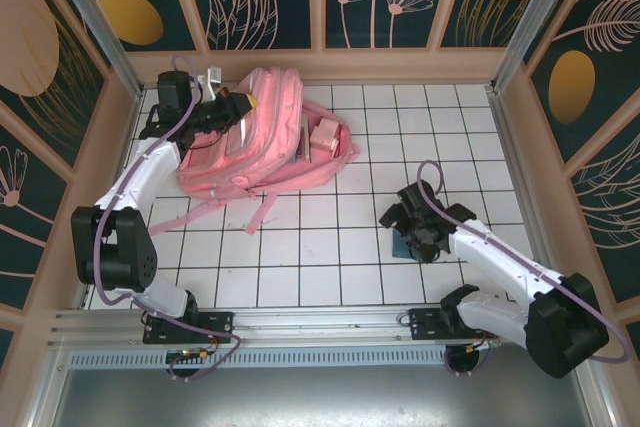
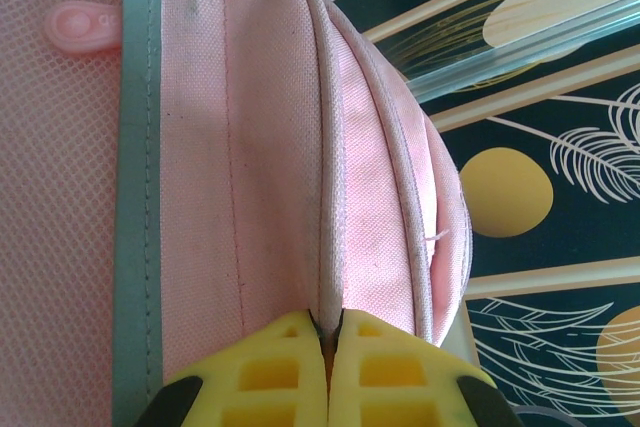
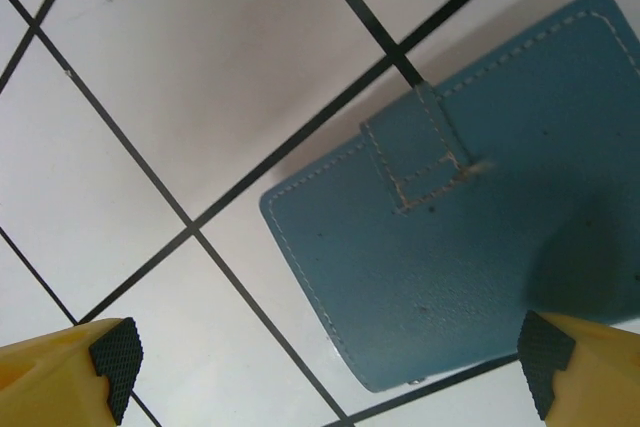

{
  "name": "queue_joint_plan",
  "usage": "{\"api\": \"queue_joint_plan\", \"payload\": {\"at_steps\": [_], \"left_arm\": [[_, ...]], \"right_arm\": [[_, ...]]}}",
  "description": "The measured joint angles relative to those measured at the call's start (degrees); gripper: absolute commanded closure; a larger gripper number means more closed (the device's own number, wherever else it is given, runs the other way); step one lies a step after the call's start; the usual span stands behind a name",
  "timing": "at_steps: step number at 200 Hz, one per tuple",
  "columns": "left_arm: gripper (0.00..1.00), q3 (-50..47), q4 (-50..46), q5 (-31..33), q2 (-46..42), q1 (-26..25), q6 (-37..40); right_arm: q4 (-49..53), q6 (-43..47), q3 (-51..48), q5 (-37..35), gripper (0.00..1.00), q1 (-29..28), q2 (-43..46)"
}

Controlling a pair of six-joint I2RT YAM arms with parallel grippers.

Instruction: Pack the student bag

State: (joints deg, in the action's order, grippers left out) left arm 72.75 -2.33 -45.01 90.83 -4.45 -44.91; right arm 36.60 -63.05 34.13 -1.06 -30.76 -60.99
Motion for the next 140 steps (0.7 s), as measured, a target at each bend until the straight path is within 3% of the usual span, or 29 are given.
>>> {"api": "queue_joint_plan", "payload": {"at_steps": [63, 99, 140], "left_arm": [[1.0, 0.1, 0.0, 0.0, 0.1, 0.0, 0.0], [1.0, 0.2, -0.1, 0.1, 0.1, 0.0, 0.0], [1.0, 0.3, -0.5, 0.3, 0.1, 0.0, 0.2]], "right_arm": [[-1.0, -2.5, -7.4, 3.6, 0.01, 2.5, 1.7], [-2.6, -1.0, -7.0, 3.8, 0.01, 5.4, 1.2], [-5.9, 5.1, -1.4, 0.7, 0.01, 8.6, -6.1]]}}
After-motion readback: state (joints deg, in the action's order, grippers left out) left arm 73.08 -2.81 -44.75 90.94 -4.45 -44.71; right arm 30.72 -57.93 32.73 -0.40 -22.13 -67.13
